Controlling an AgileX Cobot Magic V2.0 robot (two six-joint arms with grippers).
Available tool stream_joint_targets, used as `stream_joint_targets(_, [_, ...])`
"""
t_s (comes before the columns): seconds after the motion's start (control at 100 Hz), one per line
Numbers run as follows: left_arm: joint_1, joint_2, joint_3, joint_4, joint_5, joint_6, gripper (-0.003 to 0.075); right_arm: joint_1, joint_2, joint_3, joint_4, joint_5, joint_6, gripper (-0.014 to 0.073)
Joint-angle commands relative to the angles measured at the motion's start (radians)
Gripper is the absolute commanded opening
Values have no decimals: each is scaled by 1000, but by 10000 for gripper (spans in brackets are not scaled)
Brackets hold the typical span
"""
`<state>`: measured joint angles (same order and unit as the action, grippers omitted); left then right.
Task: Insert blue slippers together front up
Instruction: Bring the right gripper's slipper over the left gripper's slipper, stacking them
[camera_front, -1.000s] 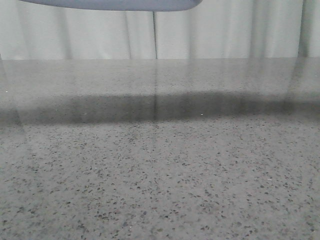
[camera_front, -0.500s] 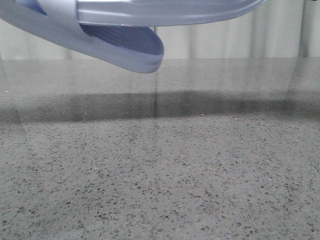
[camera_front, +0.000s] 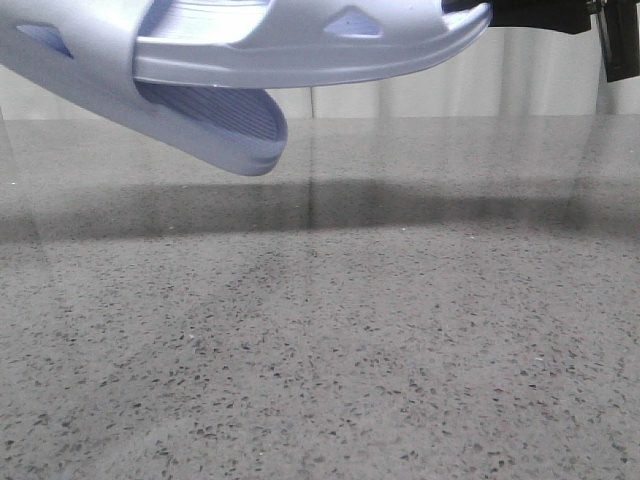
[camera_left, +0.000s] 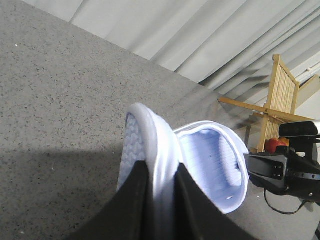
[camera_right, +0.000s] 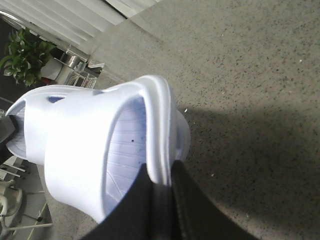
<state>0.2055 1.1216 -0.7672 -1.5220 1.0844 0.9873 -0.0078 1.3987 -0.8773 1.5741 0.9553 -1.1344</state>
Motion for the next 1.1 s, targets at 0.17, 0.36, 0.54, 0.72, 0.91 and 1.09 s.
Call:
stream_joint_targets(0.17, [-16, -14, -32, -187, 183, 1, 15, 29, -26, -34, 39, 112, -25, -107])
stream_joint_targets(0.36, [-16, -14, -32, -184, 183, 1, 15, 29, -21, -34, 34, 119, -25, -107])
stream_joint_targets(0.54, [-16, -14, -32, -209, 183, 1, 15, 29, 6, -34, -9, 90, -20, -107])
stream_joint_targets(0.72, [-16, -14, -32, -188, 183, 1, 15, 31, 59, -34, 5, 146, -32, -107])
stream_joint_targets(0.91, [-16, -14, -26, -123, 180, 1, 15, 73, 86, -34, 48, 154, -78, -107])
stream_joint_targets(1.09, [-28, 25, -19, -70, 176, 1, 15, 109, 96, -34, 68, 126, -110, -107])
